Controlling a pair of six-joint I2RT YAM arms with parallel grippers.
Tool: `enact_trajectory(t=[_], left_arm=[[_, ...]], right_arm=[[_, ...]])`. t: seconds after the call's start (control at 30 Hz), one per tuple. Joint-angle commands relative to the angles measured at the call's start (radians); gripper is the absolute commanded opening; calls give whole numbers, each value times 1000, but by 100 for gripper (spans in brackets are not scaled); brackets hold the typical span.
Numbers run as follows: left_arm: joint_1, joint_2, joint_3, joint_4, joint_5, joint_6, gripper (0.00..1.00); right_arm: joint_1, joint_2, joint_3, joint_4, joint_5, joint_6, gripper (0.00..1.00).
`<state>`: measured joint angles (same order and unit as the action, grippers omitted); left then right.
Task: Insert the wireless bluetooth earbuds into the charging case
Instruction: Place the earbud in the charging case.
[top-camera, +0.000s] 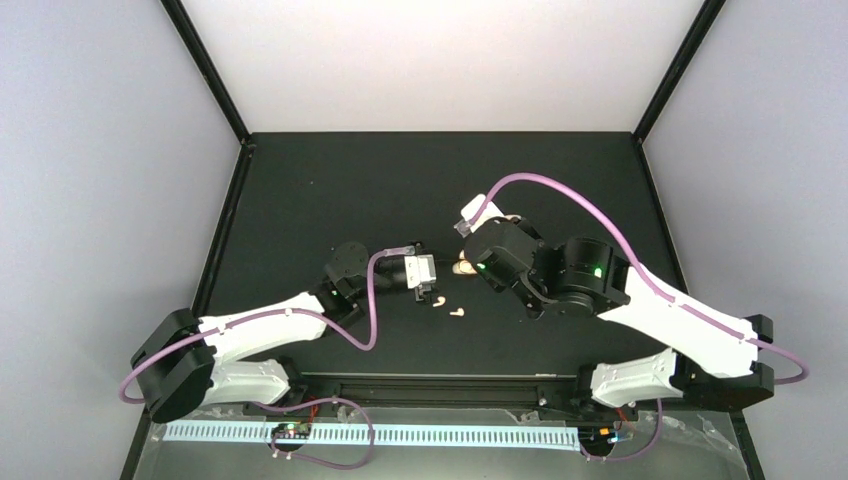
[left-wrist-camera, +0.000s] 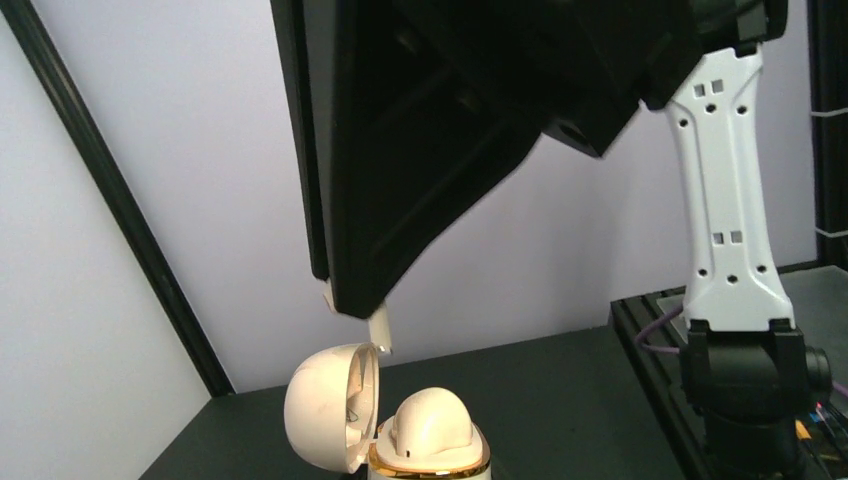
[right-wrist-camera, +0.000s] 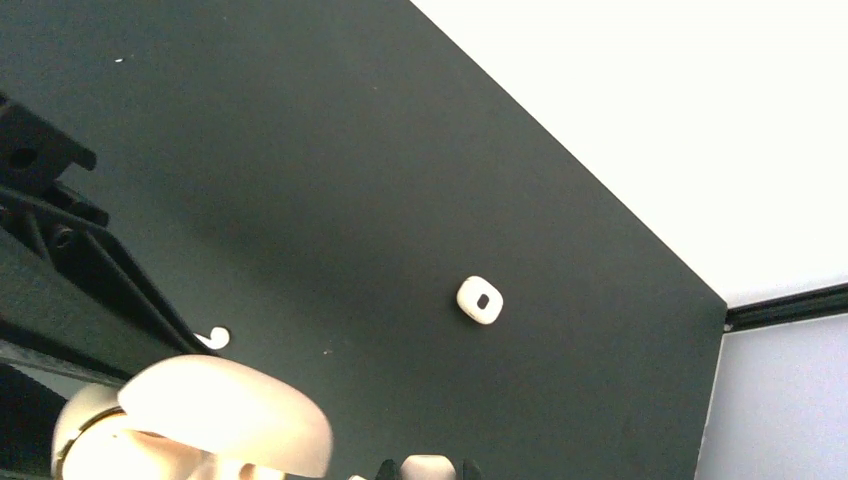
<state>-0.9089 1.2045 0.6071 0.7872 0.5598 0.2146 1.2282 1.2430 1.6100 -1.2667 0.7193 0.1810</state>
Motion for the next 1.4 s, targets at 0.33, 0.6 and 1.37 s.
enact_trajectory(t=[0.33,0.6,1.37], left_arm=[[5,11,4,85,-90,-104,2],[5,9,5,81,-116,-119,2],[5,-12,-32,119,-150,-207,2]], right_arm=[[24,58,46,50,17,-17,1],[26,60,45,50,24,-6,1],[58,71,66,20,65,15,1]])
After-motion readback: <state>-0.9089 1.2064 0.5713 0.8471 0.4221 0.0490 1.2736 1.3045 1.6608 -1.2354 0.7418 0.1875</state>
